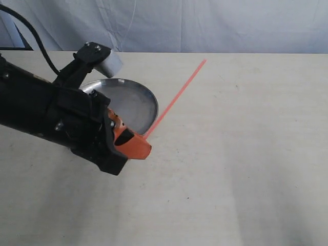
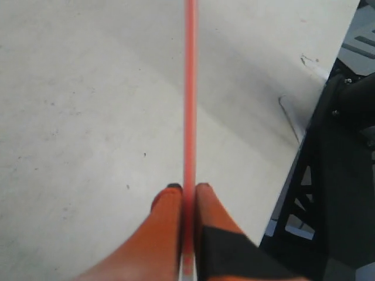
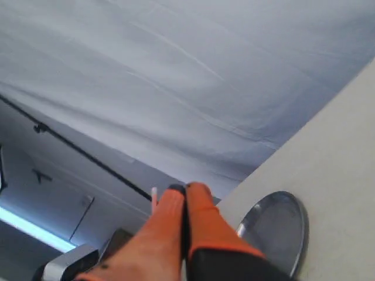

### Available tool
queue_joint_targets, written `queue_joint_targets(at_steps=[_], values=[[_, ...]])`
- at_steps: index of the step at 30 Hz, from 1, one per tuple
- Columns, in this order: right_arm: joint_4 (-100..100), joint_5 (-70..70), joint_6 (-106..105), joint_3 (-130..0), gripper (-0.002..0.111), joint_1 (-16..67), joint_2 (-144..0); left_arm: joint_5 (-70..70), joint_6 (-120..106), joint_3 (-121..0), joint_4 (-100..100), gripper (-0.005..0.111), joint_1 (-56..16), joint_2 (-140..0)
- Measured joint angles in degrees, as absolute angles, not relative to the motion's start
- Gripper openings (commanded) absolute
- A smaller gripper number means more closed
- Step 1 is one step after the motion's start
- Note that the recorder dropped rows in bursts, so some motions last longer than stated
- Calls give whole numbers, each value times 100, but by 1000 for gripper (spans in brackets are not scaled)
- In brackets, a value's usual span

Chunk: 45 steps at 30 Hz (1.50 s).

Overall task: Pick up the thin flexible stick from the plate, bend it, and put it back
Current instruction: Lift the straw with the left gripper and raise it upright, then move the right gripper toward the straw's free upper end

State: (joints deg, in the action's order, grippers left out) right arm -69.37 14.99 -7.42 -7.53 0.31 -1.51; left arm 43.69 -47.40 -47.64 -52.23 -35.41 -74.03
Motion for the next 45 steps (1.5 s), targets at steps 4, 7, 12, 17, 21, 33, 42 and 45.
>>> queue_joint_targets(at_steps=[4, 7, 12, 17, 21, 33, 42, 45], values=[[-7668, 1985, -2190, -1291, 27, 31, -497, 4387, -4915, -4764, -5442, 0, -3543, -7403], [-8417, 2452, -3152, -1472, 49, 31, -949, 4454, -4955, -4764, -5497, 0, -3543, -7403], [-9575, 3104, -4386, -1496, 54, 31, -1971, 4622, -5004, -4764, -5564, 0, -3543, -7403], [-9896, 3600, -5331, -1694, 54, 31, -3009, 4857, -5298, -4764, -5905, 0, -3543, -7403], [-9931, 3994, -5691, -2095, 54, 31, -3664, 4886, -5434, -4764, -6083, 0, -3543, -7403], [-9961, 4814, -6354, -2762, 54, 31, -5391, 4867, -5854, -4764, -6405, 0, -3543, -7403], [-9969, 5128, -6795, -2860, 54, 31, -5612, 4757, -5962, -4764, -6427, 0, -3543, -7403], [-9969, 5153, -6849, -2863, 54, 31, -5612, 4757, -5998, -4764, -6427, 0, -3543, -7403]])
